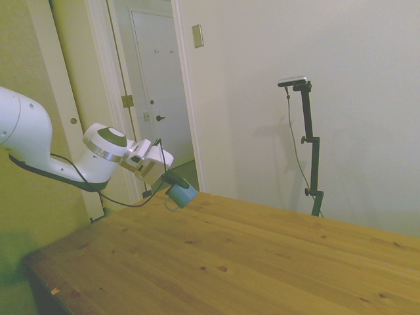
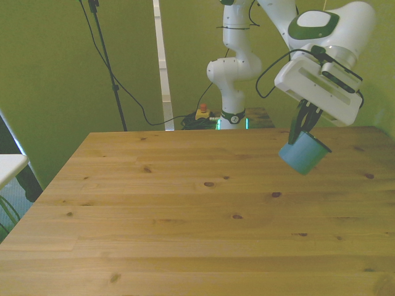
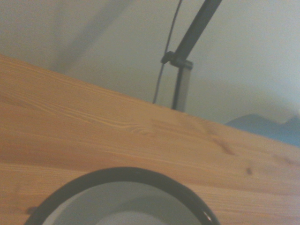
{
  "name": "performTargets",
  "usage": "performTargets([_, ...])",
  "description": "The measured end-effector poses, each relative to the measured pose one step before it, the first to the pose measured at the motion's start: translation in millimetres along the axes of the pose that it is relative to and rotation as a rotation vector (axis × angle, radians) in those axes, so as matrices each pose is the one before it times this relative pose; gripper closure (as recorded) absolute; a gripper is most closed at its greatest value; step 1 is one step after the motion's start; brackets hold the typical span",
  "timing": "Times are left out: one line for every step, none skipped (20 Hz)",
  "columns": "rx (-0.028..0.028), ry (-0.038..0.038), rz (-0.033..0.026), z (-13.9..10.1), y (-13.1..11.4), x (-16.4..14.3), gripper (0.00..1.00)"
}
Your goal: Flip the mug upright
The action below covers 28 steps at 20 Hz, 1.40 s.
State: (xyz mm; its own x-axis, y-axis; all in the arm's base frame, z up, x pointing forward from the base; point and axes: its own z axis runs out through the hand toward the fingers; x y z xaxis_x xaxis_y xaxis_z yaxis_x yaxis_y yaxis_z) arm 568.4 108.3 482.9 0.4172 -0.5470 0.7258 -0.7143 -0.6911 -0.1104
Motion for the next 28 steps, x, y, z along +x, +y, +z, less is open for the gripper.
performTargets([0.02863, -0.04523, 0.0254, 4.35, 4.66, 4.08, 1.0])
performTargets([0.0262, -0.04607, 0.02535, 5.57, 4.5, 3.38, 1.0])
performTargets([0.02579, -0.04481, 0.02583, 5.31, 4.62, 3.38, 1.0])
performTargets([0.02724, -0.04511, 0.0262, 5.71, 5.18, 3.14, 1.0])
performTargets([0.02878, -0.04309, 0.0258, 5.25, 5.3, 2.66, 1.0])
performTargets([0.03101, -0.04754, 0.02501, 6.42, 5.83, 2.33, 1.0])
performTargets([0.0264, -0.04046, 0.02052, 6.6, 4.78, -0.16, 1.0])
performTargets([0.02524, -0.04168, 0.01727, 8.24, 4.48, -3.16, 1.0])
performTargets([0.01751, -0.03737, 0.01138, 8.41, 3.61, -5.01, 1.0])
performTargets([0.00878, -0.03796, 0.00893, 9.27, 3.03, -5.2, 1.0])
performTargets([0.00374, -0.03403, 0.00669, 6.98, 2.19, -1.45, 1.0])
performTargets([0.00744, -0.02435, 0.00343, 3.66, 1.73, 3.85, 1.0])
performTargets([0.00771, -0.01575, 0.00065, 1.49, 2.32, 6.98, 1.0])
performTargets([0.00157, -0.00406, 0.00031, -0.27, 3.85, 8.87, 1.0])
performTargets([-0.00946, -0.00133, -0.00003, -0.22, 4.54, 8.29, 1.0])
performTargets([-0.01157, -0.00258, 0.00066, 0.97, 3.42, 5.47, 1.0])
performTargets([-0.0121, -0.00377, 0.00304, 2.32, 2.95, 3.06, 1.0])
performTargets([-0.00979, -0.00354, 0.00128, 3.78, 2.41, 1.16, 1.0])
performTargets([-0.00689, -0.00409, 0.0003, 4.41, 1.67, -0.47, 1.0])
performTargets([-0.00695, -0.00373, -0.00051, 4.68, 1.43, -0.38, 1.0])
performTargets([-0.00693, -0.00249, -0.00146, 4.33, 1.35, 0.02, 1.0])
performTargets([-0.00661, -0.00263, 0.0004, 4.25, 1.56, 0.31, 1.0])
performTargets([-0.00617, -0.00196, 0.00204, 4.3, 1.65, 1.15, 1.0])
performTargets([-0.00498, -0.00119, 0.00157, 3.74, 1.01, 1.31, 1.0])
performTargets([-0.00494, -0.00134, 0.0004, 3.65, 0.86, 0.88, 1.0])
performTargets([-0.00463, -0.00071, -0.00151, 3.36, 0.48, 0.65, 1.0])
performTargets([-0.00308, -0.00132, -0.00152, 2.59, -0.02, -0.11, 0.0])
performTargets([-0.00219, -0.00087, -0.00222, 1.89, -0.27, -0.34, 0.0])
